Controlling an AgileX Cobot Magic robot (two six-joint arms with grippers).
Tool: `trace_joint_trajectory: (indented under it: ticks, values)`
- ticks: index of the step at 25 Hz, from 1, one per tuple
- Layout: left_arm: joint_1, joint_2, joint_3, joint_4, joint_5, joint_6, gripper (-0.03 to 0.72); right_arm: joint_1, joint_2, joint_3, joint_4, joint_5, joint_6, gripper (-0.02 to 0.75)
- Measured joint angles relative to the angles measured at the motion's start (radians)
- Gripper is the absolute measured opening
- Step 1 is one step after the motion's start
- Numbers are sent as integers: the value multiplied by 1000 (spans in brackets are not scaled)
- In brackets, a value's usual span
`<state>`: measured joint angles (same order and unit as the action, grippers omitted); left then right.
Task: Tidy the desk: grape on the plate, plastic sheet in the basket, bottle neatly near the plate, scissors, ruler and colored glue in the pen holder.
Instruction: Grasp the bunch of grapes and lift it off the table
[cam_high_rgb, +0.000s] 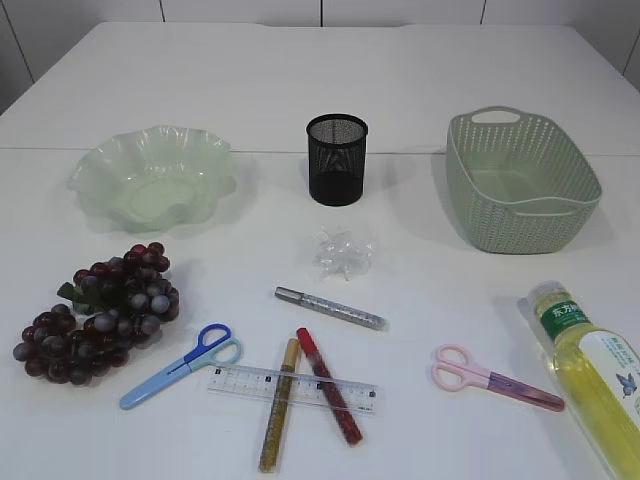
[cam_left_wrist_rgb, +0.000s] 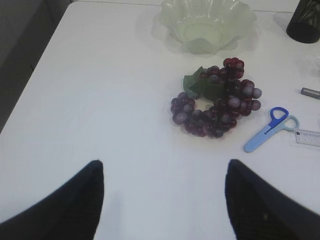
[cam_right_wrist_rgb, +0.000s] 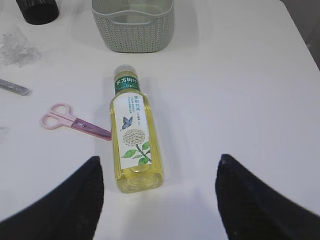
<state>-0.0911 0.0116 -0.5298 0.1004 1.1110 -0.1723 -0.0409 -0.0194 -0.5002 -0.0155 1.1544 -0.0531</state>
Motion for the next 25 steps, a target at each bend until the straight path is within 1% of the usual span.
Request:
trace_joint_trajectory:
  ticks: [25]
  values:
    - [0, 0, 0, 0, 0, 0, 555, 0, 0, 0, 0, 0, 0, 543]
